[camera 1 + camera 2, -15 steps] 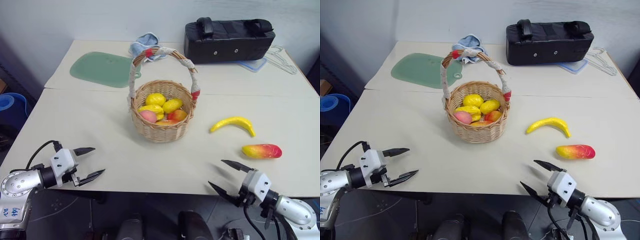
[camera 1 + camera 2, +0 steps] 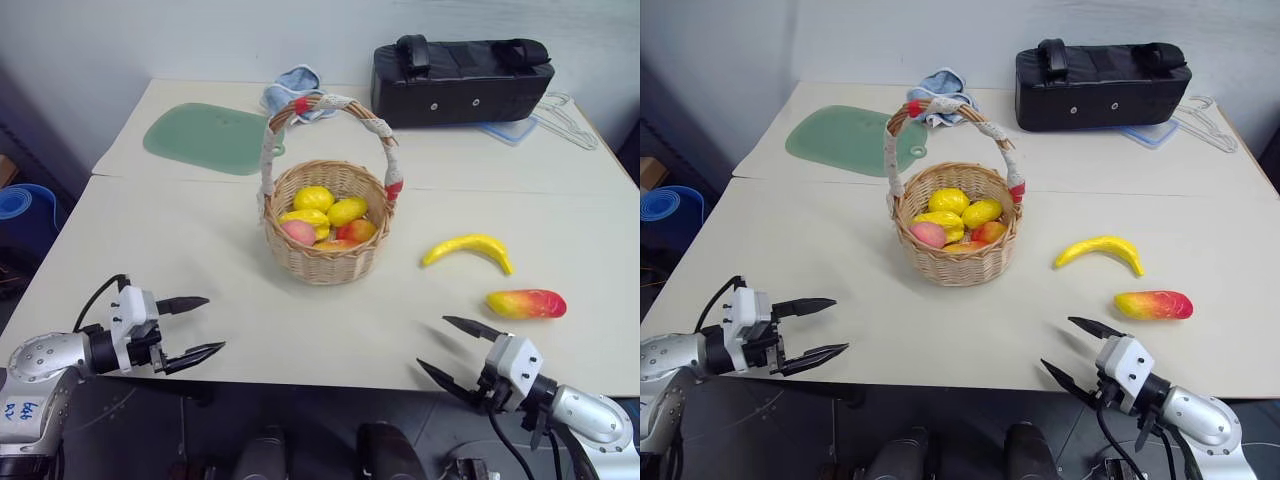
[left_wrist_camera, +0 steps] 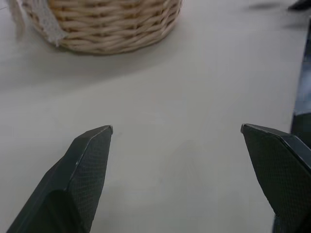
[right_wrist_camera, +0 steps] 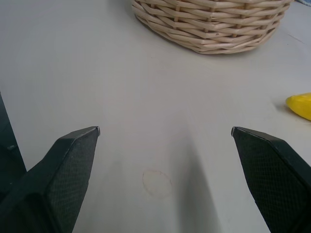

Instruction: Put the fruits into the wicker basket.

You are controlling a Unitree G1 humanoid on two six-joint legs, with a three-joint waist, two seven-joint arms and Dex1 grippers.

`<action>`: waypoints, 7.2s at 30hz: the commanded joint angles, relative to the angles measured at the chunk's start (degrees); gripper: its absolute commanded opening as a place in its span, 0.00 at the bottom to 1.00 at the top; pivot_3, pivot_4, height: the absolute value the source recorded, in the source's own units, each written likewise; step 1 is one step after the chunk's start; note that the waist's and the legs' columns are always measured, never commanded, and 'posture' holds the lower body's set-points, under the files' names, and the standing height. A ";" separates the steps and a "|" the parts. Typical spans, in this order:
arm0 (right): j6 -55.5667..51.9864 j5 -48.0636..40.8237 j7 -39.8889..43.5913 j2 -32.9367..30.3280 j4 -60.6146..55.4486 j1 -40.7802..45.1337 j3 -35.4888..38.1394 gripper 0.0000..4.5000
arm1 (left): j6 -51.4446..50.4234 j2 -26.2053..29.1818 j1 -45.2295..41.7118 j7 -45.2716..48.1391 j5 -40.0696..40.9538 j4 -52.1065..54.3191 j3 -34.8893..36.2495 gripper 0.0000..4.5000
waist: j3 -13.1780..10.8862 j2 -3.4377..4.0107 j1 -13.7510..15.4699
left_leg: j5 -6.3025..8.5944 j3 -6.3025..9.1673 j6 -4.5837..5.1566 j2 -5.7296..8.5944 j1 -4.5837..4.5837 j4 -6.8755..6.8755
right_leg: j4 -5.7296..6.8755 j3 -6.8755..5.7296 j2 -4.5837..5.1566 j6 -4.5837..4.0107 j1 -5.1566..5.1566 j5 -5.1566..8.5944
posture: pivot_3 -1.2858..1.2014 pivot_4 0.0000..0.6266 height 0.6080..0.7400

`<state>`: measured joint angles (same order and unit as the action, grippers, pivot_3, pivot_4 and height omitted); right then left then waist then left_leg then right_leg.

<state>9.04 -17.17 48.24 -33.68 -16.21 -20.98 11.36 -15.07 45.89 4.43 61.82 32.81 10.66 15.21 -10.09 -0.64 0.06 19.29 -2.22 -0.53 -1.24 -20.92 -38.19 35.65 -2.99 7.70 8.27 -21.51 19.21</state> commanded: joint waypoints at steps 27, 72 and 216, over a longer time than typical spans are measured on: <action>-31.54 -17.48 3.03 -31.92 11.74 21.56 13.13 1.00 | -12.05 -9.29 -24.00 -3.32 8.29 9.70 -10.05 0.99 | -0.10 0.44 -1.45 | -0.07 -0.23 0.06 -0.03 0.64 0.07 | -0.07 0.33 -0.15 -0.06 0.52 0.02 | 0.52 0.24 1.00; -66.33 -18.88 16.13 -19.47 9.11 54.37 2.76 0.17 | -5.53 -6.42 -16.28 -6.84 3.79 6.30 -1.97 1.00 | -0.17 0.52 -0.35 | -0.16 0.31 0.06 0.29 -1.09 -0.94 | 0.08 -0.82 -0.10 0.16 -0.12 -0.20 | 0.52 0.24 1.00; -32.32 -11.64 11.97 0.28 26.48 66.25 -10.29 1.00 | -13.64 -8.60 -15.36 -17.11 14.87 15.09 4.33 1.00 | -0.39 0.49 -1.68 | -0.14 -0.64 0.17 -0.30 -1.16 -0.88 | 0.06 -1.03 -0.23 0.01 -1.03 -1.21 | 0.52 0.24 1.00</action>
<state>-25.47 -29.39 58.78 -34.21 8.75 43.84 1.85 -28.89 37.18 -10.22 45.43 46.84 24.04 19.44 -10.48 -0.15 -1.62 19.15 -2.89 -0.37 -1.56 -22.10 -39.05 35.71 -4.08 7.45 8.28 -22.54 18.00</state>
